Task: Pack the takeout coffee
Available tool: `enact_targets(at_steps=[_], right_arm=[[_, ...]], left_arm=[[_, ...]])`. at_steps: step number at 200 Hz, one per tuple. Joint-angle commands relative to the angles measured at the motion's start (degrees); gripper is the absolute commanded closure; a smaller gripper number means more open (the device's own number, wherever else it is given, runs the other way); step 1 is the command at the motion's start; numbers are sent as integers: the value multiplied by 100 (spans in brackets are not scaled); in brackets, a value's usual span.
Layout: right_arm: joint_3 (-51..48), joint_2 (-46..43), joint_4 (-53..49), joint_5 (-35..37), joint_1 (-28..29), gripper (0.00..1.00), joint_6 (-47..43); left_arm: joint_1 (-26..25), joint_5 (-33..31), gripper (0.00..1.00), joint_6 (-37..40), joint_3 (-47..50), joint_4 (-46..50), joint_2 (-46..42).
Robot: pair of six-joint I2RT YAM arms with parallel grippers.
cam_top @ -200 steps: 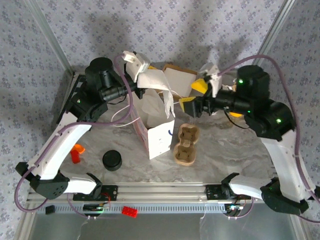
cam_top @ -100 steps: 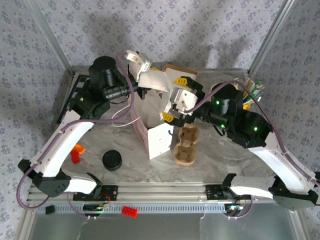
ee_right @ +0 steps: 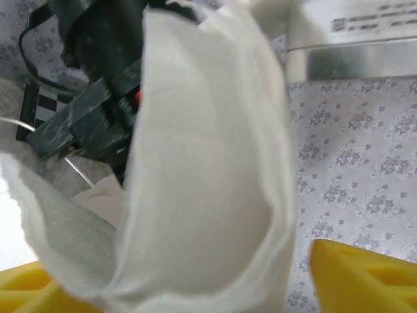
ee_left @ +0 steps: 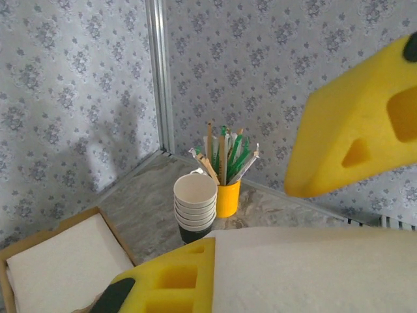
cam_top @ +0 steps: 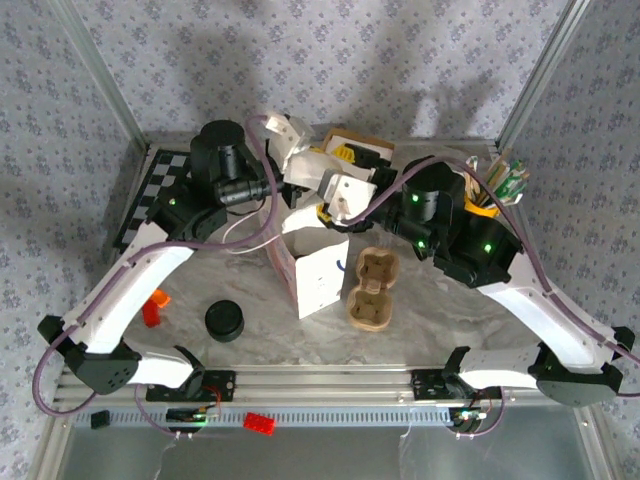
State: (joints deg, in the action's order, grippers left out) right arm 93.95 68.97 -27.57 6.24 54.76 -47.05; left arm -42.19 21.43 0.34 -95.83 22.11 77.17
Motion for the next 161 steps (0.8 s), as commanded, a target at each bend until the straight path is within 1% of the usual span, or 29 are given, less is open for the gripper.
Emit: enact_targets(at_steps=[1, 10, 23, 40, 50, 62, 98, 109, 116, 120, 145, 161], right_arm=[[259, -15, 44, -93, -57, 29, -36], [272, -15, -47, -204, -69, 34, 28], [294, 2, -99, -224, -96, 50, 99], [359, 19, -207, -137, -97, 65, 202], [353, 1, -254, -136, -108, 71, 283], [315, -32, -214, -84, -120, 76, 317], [360, -7, -285, -143, -116, 100, 466], [407, 1, -309, -121, -114, 100, 589], [447, 9, -310, -51, -124, 100, 726], [474, 11, -297, 13, -130, 100, 848], [783, 20, -493, 193, -212, 100, 1681], [1101, 123, -648, 493, -252, 100, 2283]], left_arm=[[-45, -54, 100, 9, 78, -32, -60], [-45, -107, 100, -6, 99, -72, -68], [-49, -113, 100, -10, 91, -83, -53], [-49, -277, 100, -25, 58, -36, -35], [-43, -340, 100, -25, 58, -30, -56], [-41, -389, 100, -27, 78, -49, -70], [-39, -409, 100, -33, 56, -24, -49], [-44, -446, 86, -4, 27, 21, -65], [-43, -527, 72, 42, -43, 119, -78], [-43, -600, 65, 80, -88, 196, -99], [60, -1125, 41, 162, -89, 466, -426], [204, -1616, 32, 61, 112, 630, -770]])
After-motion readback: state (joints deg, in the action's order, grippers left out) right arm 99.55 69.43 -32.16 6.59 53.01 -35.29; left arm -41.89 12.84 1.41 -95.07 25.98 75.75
